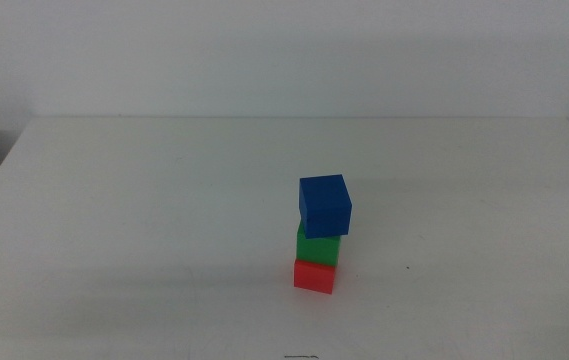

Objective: Stack red cubes first, then green, then blue cubes in a specific spot.

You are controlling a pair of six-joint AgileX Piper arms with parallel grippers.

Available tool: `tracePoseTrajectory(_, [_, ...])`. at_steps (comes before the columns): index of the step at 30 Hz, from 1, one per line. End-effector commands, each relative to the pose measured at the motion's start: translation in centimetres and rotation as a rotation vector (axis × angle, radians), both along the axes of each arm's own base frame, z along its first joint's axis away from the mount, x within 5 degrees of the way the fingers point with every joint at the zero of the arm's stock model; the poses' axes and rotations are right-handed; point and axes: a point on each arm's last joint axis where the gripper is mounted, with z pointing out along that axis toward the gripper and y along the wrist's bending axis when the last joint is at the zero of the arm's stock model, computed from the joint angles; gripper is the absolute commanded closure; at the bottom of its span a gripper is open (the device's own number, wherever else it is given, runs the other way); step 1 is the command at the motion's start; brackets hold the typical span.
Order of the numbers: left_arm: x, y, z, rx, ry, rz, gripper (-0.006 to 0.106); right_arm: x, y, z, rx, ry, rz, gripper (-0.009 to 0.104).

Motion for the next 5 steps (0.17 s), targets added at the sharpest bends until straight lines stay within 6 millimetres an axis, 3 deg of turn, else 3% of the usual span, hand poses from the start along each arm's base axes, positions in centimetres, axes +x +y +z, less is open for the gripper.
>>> tracePoseTrajectory(1, [-0.31,0.08,0.99,-0.015,-0.114,0.010,0.009,0.00,-0.05,1.08,-0.016,-0.099,-0.005,0.010])
tracePoseTrajectory(5, [-0.31,0.08,1.00,-0.015,-0.115,0.010,0.009,0.00,-0.05,1.09,-0.016,-0.100,-0.005,0.010])
